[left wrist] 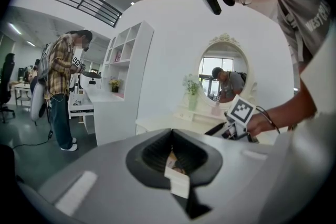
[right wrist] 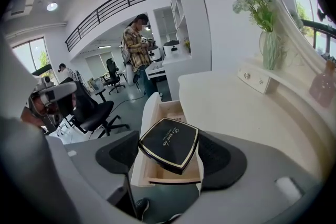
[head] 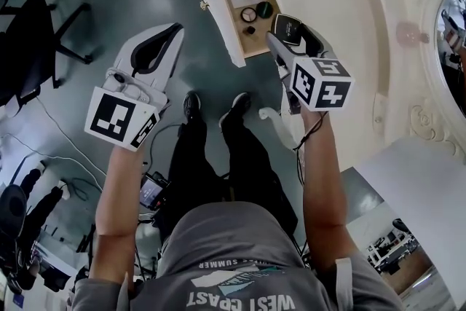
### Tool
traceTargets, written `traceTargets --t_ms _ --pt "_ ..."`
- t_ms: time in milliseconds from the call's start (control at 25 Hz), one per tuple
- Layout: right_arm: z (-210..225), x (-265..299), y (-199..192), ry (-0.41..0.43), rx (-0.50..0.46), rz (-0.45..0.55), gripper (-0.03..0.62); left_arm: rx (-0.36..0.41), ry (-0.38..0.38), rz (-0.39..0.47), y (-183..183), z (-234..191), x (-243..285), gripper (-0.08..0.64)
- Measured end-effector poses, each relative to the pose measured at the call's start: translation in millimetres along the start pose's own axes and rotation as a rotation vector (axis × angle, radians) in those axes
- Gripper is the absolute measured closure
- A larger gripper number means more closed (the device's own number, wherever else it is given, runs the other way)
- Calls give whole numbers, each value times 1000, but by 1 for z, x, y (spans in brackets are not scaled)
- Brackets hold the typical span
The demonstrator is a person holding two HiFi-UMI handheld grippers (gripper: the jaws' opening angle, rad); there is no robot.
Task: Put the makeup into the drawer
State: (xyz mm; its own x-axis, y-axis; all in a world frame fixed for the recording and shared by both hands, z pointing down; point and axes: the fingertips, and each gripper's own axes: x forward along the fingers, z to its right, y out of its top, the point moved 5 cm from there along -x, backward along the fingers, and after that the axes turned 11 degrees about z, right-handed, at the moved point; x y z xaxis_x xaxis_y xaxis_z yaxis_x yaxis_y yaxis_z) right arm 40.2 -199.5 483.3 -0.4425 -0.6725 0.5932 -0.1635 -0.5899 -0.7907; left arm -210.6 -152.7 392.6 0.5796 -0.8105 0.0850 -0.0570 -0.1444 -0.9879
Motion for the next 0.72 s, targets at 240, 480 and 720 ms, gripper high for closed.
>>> traceTargets --t_ms 240,480,720 --pt "-8 14 -21 6 12 -41 229 -12 -4 -14 -15 -8 0 559" --pt "-13 27 -40 10 0 -91 229 -22 -4 -24 -28 -17 -1 558" --pt "-15 40 -63 0 -7 -141 230 -35 -5 -29 -40 -25 -2 558"
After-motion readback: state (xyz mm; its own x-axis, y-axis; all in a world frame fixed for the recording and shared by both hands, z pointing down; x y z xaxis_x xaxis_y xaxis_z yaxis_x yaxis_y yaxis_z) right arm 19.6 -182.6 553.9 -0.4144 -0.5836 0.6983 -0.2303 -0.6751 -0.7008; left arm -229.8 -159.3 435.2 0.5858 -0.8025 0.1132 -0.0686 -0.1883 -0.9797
